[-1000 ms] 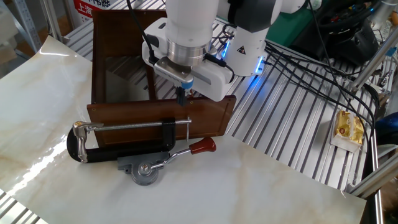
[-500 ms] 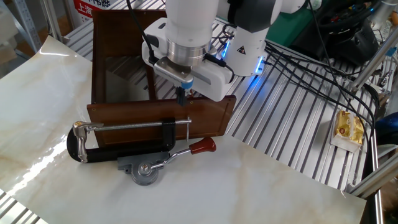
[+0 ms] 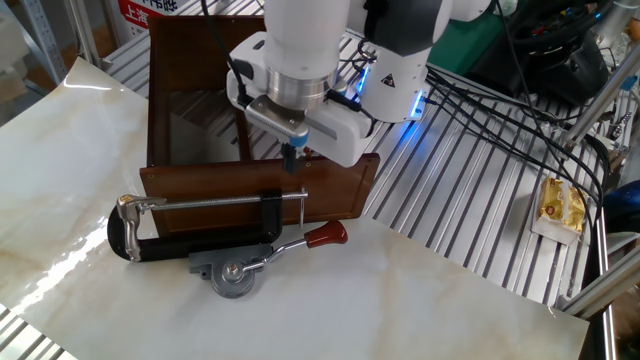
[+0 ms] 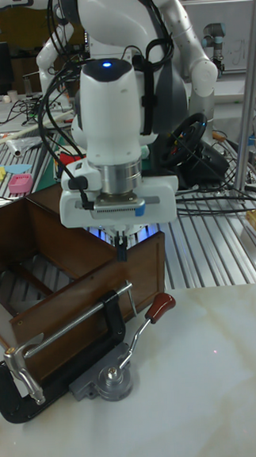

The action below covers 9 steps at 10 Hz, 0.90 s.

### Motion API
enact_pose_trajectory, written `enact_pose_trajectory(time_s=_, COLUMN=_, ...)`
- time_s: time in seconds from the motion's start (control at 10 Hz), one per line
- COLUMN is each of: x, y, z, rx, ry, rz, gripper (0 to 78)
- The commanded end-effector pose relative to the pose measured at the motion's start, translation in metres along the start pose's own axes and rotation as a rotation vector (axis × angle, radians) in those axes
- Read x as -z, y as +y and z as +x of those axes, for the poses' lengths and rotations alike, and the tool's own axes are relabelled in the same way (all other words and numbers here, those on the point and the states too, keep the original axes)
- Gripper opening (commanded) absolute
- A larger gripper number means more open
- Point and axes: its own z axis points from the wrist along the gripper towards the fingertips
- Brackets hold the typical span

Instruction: Turn off the water tap

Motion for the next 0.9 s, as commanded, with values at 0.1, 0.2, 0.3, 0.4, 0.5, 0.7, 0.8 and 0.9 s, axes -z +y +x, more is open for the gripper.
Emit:
enact_pose_trajectory(time_s=0.1, x=0.003, y=-0.003, z=-0.008, rx=-0.002, ry=-0.001, rz=-0.001, gripper=0.0)
enact_pose_trajectory(time_s=0.2, x=0.002, y=-0.005, z=-0.015, rx=-0.008, ry=-0.002, rz=0.001, gripper=0.0)
enact_pose_trajectory(time_s=0.3, x=-0.001, y=-0.007, z=-0.020, rx=-0.009, ry=-0.002, rz=0.002, gripper=0.0)
enact_pose_trajectory(time_s=0.4, x=-0.002, y=-0.009, z=-0.022, rx=-0.008, ry=-0.002, rz=0.003, gripper=0.0)
enact_pose_trajectory(time_s=0.5, x=-0.008, y=-0.017, z=-0.026, rx=0.002, ry=-0.002, rz=0.005, gripper=0.0)
enact_pose_trajectory(time_s=0.7, x=-0.014, y=-0.028, z=-0.033, rx=0.018, ry=-0.003, rz=0.004, gripper=0.0)
enact_pose_trajectory(time_s=0.8, x=-0.014, y=-0.031, z=-0.035, rx=0.016, ry=-0.003, rz=0.004, gripper=0.0)
enact_pose_trajectory(time_s=0.9, x=-0.013, y=-0.032, z=-0.037, rx=0.008, ry=0.000, rz=0.004, gripper=0.0)
